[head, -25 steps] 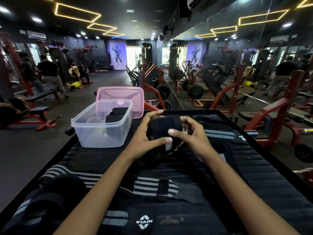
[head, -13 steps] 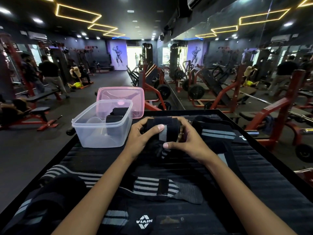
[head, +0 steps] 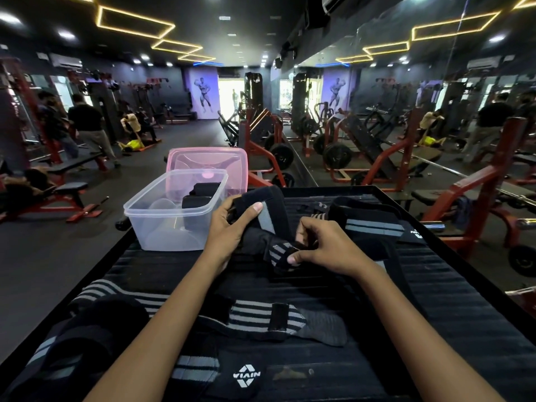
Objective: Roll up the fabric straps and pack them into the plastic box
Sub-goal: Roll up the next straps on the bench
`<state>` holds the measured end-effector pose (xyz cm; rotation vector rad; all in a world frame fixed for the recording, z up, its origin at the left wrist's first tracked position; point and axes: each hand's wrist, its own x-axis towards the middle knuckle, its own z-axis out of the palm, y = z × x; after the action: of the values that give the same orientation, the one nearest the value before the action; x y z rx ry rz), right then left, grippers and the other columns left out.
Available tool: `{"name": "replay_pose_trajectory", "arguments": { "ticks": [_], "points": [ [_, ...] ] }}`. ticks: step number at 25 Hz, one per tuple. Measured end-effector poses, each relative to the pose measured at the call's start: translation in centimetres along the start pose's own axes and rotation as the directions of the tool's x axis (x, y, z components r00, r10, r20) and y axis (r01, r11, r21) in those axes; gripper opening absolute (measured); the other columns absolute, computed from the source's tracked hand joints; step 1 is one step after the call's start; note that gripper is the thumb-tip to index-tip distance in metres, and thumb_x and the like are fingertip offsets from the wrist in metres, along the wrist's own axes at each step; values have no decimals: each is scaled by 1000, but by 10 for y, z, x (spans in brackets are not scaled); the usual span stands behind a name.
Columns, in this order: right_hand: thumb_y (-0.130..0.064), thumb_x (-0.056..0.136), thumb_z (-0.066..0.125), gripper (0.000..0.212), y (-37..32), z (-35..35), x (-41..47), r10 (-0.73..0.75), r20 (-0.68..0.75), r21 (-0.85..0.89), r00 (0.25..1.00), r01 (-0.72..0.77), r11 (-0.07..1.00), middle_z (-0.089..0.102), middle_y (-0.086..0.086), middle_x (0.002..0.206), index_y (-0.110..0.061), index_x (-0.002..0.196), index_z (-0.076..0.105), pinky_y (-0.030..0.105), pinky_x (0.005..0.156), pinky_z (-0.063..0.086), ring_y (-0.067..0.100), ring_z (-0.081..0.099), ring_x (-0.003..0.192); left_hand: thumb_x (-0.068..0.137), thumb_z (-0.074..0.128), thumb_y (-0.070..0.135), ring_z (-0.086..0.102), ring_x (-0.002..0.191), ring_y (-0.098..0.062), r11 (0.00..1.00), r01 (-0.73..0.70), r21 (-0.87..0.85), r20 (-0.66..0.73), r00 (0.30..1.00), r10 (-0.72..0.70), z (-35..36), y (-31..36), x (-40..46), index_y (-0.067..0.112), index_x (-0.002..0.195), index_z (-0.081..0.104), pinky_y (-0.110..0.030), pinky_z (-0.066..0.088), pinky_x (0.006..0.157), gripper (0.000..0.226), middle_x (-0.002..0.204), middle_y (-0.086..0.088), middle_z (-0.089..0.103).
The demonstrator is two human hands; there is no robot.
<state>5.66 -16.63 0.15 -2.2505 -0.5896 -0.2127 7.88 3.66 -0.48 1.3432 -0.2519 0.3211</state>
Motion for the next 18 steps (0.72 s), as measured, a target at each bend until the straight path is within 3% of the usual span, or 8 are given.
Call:
{"name": "replay_pose_trajectory", "arguments": {
  "ticks": [2,6,11,13,16,18],
  "points": [
    [-17,67,85,29,-1,1,0,-18,16,1,1000,18,1000,52,-8,70,-20,83,62,24,66,44,5,50,67,83,71,16,68,90,-6,1000,-17,19,-17,1000,17,0,1,0,19,101,67,-20,54,77,19,93,6,74],
    [-11,76,78,43,-1,6,-1,-34,180,-90,983,51,995,48,-12,77,-26,115,65,17,71,42,7,52,76,83,71,14,67,86,1,998,-32,56,-29,999,33,-3,4,0,19,102,66,-14,52,73,20,94,7,72],
    [5,75,72,31,-9,-1,-5,-73,356,-4,932,80,997,62,1,96,-20,93,76,18,86,48,10,63,93,81,73,17,66,96,-6,999,-11,32,-67,998,13,-11,5,4,22,103,66,-23,53,86,24,101,5,71],
    [12,75,66,34,-5,-11,-3,-54,272,-32,961,66,997,65,2,93,-18,86,77,18,81,50,11,65,88,81,74,18,66,97,-7,998,-16,59,-53,998,19,-11,5,4,21,104,66,-24,52,87,25,103,4,71],
    [21,71,53,54,6,-27,-2,20,68,-145,997,-10,989,65,-6,87,-30,66,73,24,79,49,9,64,86,81,73,19,65,96,-5,996,-25,89,-30,999,28,-9,8,2,20,105,66,-24,52,85,25,102,5,71],
    [21,68,44,60,13,-35,-5,120,138,-211,983,-89,974,68,-11,85,-31,60,74,24,79,51,8,64,86,81,73,19,65,99,-8,994,-36,108,-4,999,37,-8,9,1,20,105,66,-25,53,87,25,105,2,71]
  ]
}}
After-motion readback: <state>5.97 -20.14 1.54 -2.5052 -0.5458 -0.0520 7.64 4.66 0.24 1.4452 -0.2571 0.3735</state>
